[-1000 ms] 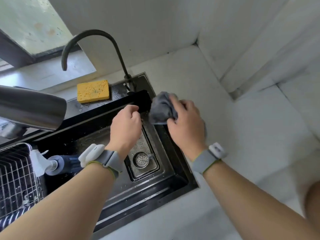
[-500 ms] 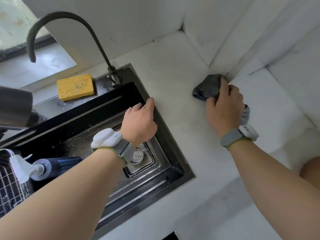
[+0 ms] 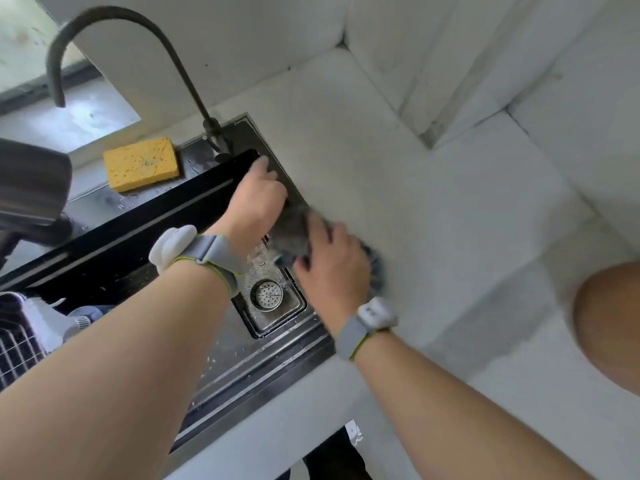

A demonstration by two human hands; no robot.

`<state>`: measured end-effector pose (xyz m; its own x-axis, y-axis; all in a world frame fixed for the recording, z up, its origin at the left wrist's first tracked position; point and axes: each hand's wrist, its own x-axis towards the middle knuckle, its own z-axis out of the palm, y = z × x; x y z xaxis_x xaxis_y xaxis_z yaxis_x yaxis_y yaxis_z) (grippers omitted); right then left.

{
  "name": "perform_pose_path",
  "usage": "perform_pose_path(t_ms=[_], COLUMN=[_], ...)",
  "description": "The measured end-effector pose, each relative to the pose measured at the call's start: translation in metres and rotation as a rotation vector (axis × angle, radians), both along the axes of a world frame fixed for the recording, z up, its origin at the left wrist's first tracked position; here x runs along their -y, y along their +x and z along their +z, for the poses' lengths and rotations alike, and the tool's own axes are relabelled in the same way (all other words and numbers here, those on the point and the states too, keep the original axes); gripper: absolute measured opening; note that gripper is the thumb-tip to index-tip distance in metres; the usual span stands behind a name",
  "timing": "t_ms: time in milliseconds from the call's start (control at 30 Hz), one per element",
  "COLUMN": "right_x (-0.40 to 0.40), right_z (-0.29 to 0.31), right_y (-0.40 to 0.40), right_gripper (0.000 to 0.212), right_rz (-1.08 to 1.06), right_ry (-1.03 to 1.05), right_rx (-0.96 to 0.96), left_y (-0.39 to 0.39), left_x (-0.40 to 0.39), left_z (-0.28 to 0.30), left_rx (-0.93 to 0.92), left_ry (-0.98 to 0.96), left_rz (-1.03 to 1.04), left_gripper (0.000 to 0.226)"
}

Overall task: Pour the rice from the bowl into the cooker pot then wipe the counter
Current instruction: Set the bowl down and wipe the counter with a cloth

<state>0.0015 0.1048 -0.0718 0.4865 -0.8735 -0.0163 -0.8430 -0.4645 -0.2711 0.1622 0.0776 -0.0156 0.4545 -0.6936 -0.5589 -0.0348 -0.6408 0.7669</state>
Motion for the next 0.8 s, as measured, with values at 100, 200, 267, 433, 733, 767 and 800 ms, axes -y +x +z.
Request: perform_pose_path(t_ms=[100,200,267,433,733,767,800], right_x=[-0.03,-0.02,0.003,0.081,0.093,0.087,0.08], right_z=[0.007,0.024,0.035,0.045,0.014,0.01,0.005], right_y=[0.01,-0.023,-0.056,-0.187,-0.255,-0.25,-0.244], right_gripper=[0.064,0.06,0.055,0.046,0.087,0.093,0.096], right_rz=[0.073,-0.087,-0.246,-0.56,-0.616,-0.604,-0.615], right_ry=[0.142,0.156,0.143,0.269,0.112,0.103,0.082], right_rx=[0.089,0.322,0.428,0.346,0.156,0.098,0.052], left_y=[-0.002,-0.023,-0.037,-0.093,-0.109,-0.108,-0.108], left_x=[-0.009,-0.018,-0.02,-0.024,-0.017,-0.016,-0.017], left_z=[0.011,0.009,0.005,-0.008,-0.012,-0.01,-0.01], left_rx=[0.2,0.241,0.29,0.517,0.761,0.76,0.754], left_ry=[-0.041,-0.031,0.008,-0.025,0.136,0.146,0.157], left_rz=[0.087,0.022,-0.055,-0.468,-0.757,-0.77,-0.778], left_gripper=[0.068,0.059,0.057,0.058,0.035,0.034,0.033])
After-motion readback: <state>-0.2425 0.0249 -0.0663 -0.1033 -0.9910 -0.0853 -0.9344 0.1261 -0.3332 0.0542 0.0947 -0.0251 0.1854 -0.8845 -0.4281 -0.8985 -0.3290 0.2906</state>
